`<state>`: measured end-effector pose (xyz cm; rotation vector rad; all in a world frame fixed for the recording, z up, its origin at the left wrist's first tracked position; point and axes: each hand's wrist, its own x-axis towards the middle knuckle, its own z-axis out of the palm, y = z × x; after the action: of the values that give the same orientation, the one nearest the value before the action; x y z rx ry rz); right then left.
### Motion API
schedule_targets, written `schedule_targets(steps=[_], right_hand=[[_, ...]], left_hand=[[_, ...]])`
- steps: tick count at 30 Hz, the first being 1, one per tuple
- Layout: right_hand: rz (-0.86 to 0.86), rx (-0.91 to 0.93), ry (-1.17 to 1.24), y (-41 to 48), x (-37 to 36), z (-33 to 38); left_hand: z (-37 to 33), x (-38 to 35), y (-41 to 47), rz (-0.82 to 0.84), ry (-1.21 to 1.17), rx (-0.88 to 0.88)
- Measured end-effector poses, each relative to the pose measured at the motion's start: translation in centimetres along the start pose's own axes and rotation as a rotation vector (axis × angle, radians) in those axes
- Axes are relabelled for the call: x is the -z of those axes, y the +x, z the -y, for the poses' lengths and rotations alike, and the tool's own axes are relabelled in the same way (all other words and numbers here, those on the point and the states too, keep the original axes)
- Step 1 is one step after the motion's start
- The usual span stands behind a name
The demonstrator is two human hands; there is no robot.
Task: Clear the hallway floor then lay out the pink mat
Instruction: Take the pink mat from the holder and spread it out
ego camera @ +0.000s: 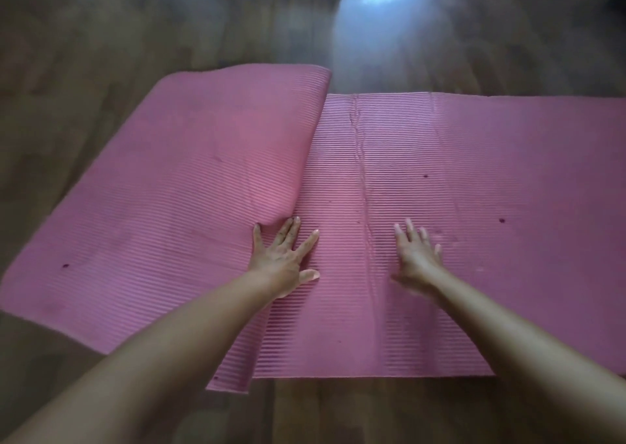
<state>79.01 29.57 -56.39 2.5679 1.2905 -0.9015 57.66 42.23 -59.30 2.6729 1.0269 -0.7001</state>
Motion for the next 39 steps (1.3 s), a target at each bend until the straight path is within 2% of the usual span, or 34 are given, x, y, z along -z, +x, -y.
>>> schedule_targets(steps=[3, 6, 10, 17, 26, 30, 35, 39], right_hand=[[-0.009, 0.203, 0.211, -0.4, -1.8, 6.5], [0.038, 0.166, 0.195, -0.5, -3.3, 9.7], [0.060, 0.165, 0.158, -0.3, -3.6, 9.2], [0.059, 0.166, 0.129, -0.5, -3.5, 9.3], [0.033, 0.157, 0.114, 0.0, -4.0, 9.3], [0.030, 0.146, 0.102, 0.0, -3.9, 9.4], [0.030, 0.128, 0.062, -0.1, -3.6, 9.4], [0.029, 0.111, 0.038, 0.1, -3.6, 9.8]], left_hand=[[-0.1, 0.3, -0.1, 0.000, -0.011, 0.004], [-0.1, 0.6, -0.2, -0.029, 0.069, -0.017], [1.3, -0.1, -1.0, -0.177, 0.191, -0.035], [5.9, 1.0, -1.4, -0.037, 0.040, 0.136], [13.4, 0.9, -2.7, -0.022, -0.144, 0.270], [16.1, 0.6, -3.8, -0.015, -0.146, 0.213], [19.2, 0.9, -4.9, 0.008, 0.038, 0.053], [22.4, 0.6, -6.0, 0.031, 0.101, 0.028]])
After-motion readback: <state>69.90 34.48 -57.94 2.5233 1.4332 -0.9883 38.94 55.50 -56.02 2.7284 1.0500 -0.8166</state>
